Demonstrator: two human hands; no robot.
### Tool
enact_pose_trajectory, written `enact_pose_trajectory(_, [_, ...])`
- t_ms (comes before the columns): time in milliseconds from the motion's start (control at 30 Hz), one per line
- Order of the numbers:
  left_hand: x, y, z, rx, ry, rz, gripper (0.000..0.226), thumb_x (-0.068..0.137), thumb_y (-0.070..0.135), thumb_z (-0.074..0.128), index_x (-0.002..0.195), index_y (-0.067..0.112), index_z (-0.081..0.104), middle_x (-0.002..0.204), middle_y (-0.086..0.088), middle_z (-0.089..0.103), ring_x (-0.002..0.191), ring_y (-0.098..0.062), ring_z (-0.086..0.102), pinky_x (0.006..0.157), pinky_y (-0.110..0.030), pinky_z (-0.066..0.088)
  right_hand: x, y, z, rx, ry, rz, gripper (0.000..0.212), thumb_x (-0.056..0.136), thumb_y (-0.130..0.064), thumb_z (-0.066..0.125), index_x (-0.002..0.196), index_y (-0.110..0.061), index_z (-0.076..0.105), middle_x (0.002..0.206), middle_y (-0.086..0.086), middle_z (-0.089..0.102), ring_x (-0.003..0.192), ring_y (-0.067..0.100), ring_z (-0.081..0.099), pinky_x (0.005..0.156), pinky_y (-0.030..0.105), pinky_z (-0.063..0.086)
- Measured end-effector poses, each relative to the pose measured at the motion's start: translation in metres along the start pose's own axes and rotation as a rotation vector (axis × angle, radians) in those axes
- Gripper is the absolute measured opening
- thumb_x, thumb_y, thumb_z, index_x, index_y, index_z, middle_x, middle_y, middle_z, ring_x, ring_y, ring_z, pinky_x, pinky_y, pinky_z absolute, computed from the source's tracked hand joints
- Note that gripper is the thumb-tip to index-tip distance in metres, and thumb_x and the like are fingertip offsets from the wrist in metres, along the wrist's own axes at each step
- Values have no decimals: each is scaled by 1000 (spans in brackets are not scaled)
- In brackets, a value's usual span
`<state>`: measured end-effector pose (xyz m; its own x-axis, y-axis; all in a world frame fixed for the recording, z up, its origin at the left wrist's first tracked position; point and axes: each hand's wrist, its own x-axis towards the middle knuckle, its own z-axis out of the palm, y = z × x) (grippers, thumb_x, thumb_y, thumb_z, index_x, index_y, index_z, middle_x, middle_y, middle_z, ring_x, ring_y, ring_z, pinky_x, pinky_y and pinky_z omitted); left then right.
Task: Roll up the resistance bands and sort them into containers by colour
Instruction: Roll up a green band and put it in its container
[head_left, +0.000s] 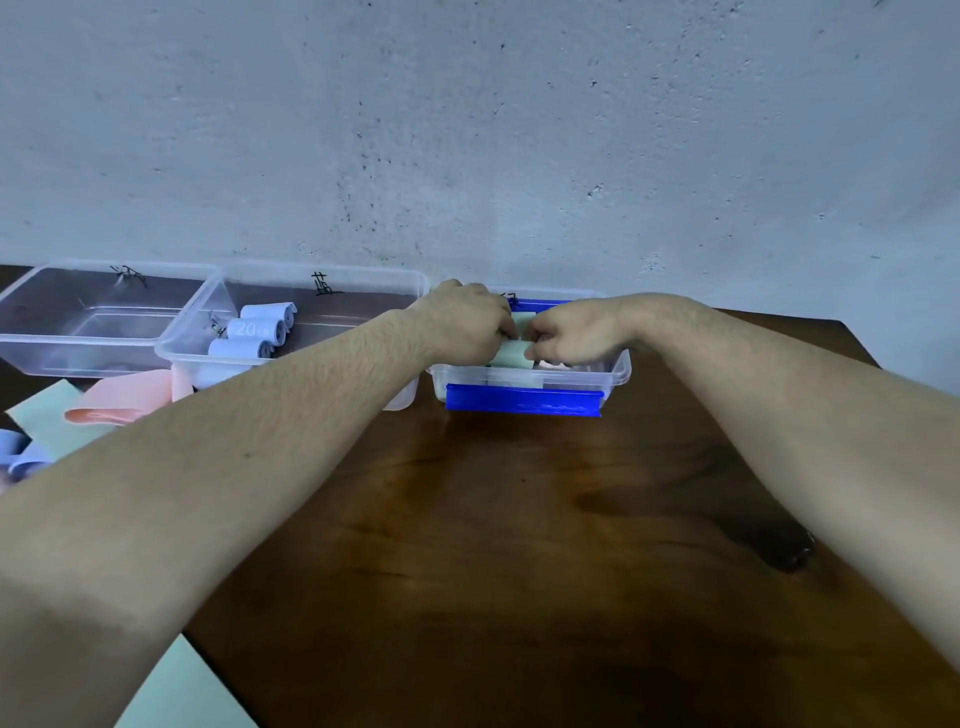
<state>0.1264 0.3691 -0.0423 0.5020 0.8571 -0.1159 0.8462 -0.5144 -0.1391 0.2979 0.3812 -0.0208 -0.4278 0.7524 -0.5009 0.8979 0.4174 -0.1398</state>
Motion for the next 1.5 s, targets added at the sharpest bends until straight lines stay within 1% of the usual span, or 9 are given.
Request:
enact_pose_trajectory(133, [-1, 1, -1, -13, 3, 5, 43, 101, 24, 35, 137, 32, 57, 138, 8, 53, 127, -17, 44, 104, -40, 32, 2, 1, -1, 107, -59, 77, 26, 106, -36, 43, 106, -15, 58, 89, 4, 58, 67, 18, 54, 53, 27, 49])
enact_pose_trajectory(333, [-3, -1, 0, -76, 12, -6, 41, 99, 35, 36, 131, 33, 62, 139, 11, 53, 127, -14, 44, 105, -39, 31, 2, -7, -5, 241, -78, 170, 30, 105, -29, 47, 117, -5, 63, 77, 3, 48, 56, 15, 45, 41, 19, 42])
enact_pose_trajectory(433, [-3, -3, 0, -98, -5, -8, 40, 96, 45, 41, 127, 33, 64, 134, 11, 56, 123, -14, 46, 103, -39, 33, 1, -6, -6, 293, -100, 194, 27, 105, -29, 47, 105, -8, 63, 69, 0, 46, 53, 13, 42, 43, 20, 41])
enact_pose_trajectory(567, [-2, -7, 1, -80, -24, -13, 45, 96, 56, 43, 133, 35, 59, 138, 14, 54, 127, -13, 44, 105, -41, 30, -1, -6, -4, 285, -109, 199, 32, 106, -30, 46, 80, -13, 50, 59, -2, 43, 43, 10, 38, 44, 21, 37])
enact_pose_trajectory(800, [-4, -10, -2, -96, -42, 2, 37, 98, 49, 49, 127, 33, 64, 140, 12, 52, 128, -16, 44, 105, -42, 34, -2, -13, -8, 161, 39, 200, 28, 95, -36, 65, 108, -12, 72, 67, 4, 49, 48, 18, 46, 43, 22, 41])
enact_pose_trajectory(1067, [-4, -7, 0, -122, -30, -40, 38, 94, 52, 56, 126, 32, 63, 133, 9, 54, 124, -15, 47, 99, -39, 39, 0, -5, 2, 287, 154, 179, 21, 82, -29, 74, 97, -14, 76, 69, -3, 63, 49, 12, 51, 46, 20, 47])
enact_pose_trajectory(1233, [-5, -5, -1, -157, 1, -62, 41, 92, 51, 59, 129, 33, 58, 136, 8, 54, 124, -16, 48, 101, -39, 37, -3, -6, 3, 160, 223, 146, 19, 80, -33, 75, 95, -20, 76, 70, -4, 68, 50, 10, 57, 43, 18, 44])
enact_pose_trajectory(1367, [-4, -6, 0, -154, 0, -58, 44, 91, 54, 59, 130, 35, 57, 138, 8, 53, 125, -18, 48, 101, -39, 37, -5, -9, 3, 8, 248, 149, 27, 78, -35, 73, 102, -22, 74, 86, -2, 71, 66, 15, 64, 53, 25, 52])
enact_pose_trajectory(1500, [-2, -7, 1, -169, -4, -59, 38, 95, 55, 52, 127, 36, 61, 136, 10, 52, 125, -15, 48, 101, -39, 35, -3, -6, 4, 63, 260, 136, 27, 82, -36, 75, 107, -25, 72, 87, -5, 69, 66, 11, 62, 52, 23, 46])
